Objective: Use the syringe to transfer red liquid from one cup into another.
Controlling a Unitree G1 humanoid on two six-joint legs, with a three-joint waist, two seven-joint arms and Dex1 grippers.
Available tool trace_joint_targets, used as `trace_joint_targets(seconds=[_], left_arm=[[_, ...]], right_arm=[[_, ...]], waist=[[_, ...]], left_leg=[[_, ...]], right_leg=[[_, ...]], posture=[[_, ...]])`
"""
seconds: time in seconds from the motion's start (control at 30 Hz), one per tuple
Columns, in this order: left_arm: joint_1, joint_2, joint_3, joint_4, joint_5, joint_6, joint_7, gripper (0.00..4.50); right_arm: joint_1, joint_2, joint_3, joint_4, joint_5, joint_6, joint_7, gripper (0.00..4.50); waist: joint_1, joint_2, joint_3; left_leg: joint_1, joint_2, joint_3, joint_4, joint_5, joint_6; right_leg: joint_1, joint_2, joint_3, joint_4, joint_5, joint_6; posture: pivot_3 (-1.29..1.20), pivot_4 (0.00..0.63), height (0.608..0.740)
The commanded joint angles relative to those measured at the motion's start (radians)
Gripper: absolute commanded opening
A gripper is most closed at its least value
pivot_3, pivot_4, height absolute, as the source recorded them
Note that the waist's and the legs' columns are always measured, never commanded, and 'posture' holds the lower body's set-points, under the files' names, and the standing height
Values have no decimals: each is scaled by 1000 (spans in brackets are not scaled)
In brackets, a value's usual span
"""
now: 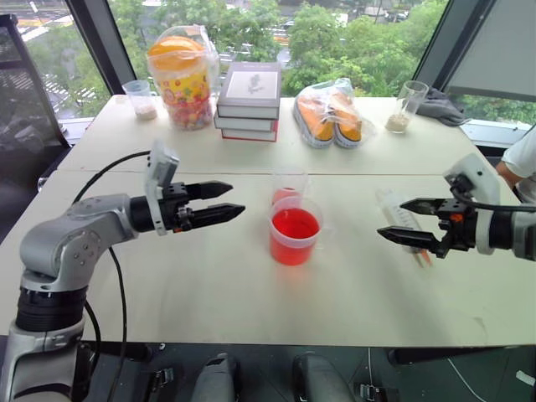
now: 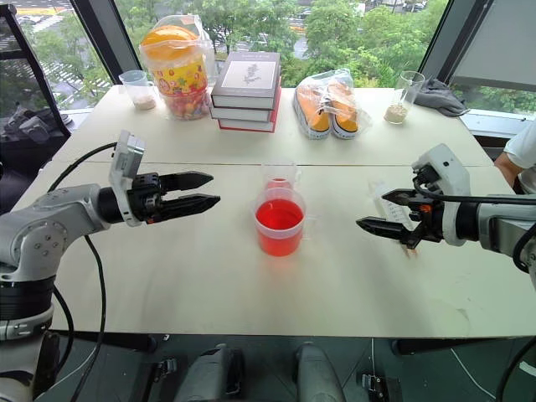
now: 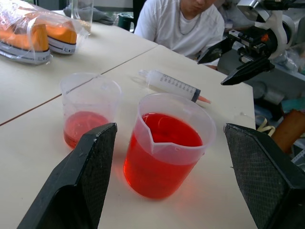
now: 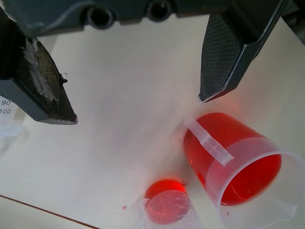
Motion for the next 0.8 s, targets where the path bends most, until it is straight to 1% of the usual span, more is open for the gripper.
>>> trace_joint_targets(seconds=[0.03,0.1,0.2,0.3,0.5,0.67,0.8], left_arm=[[-12,-4,33,-26,-30,-15,6,3704],[-39,-29,44,-11,-60,-15,15,3704],[-66,-37,19,20,-34,-34,1,3704],[-78,-28,17,35,-35,-26,-11,3704],[-62,-9,16,42,-18,-32,-29,3704],[-68,-17,2,49,4,-44,-27,3704],[-74,-28,-1,61,6,-53,-32,3704]], right_arm=[[-10,-30,-12,-8,-15,-33,1,4481],[-8,-36,-17,-6,-22,-41,0,4481],[-2,-25,-33,-2,-27,-48,-21,4481],[-16,-3,-43,8,-28,-34,-67,4481],[-11,-13,-51,13,-24,-30,-82,4481],[-28,-12,-28,55,-51,-40,-109,4481],[-85,-10,30,152,-94,-50,-128,4481]], waist=[[0,0,0],[0,0,0],[0,0,0],[-1,0,0],[0,0,0],[0,0,0],[-2,0,0]], left_leg=[[0,0,0,0,0,0],[0,0,0,0,0,0],[0,0,0,0,0,0],[0,0,0,0,0,0],[0,0,0,0,0,0],[0,0,0,0,0,0],[0,0,0,0,0,0]], right_leg=[[0,0,0,0,0,0],[0,0,0,0,0,0],[0,0,0,0,0,0],[0,0,0,0,0,0],[0,1,0,0,0,0],[0,0,0,0,0,0],[0,0,0,0,0,0]], posture=[[0,150,740],[0,150,740],[0,150,740],[0,150,740],[0,150,740],[0,150,740],[0,150,740]])
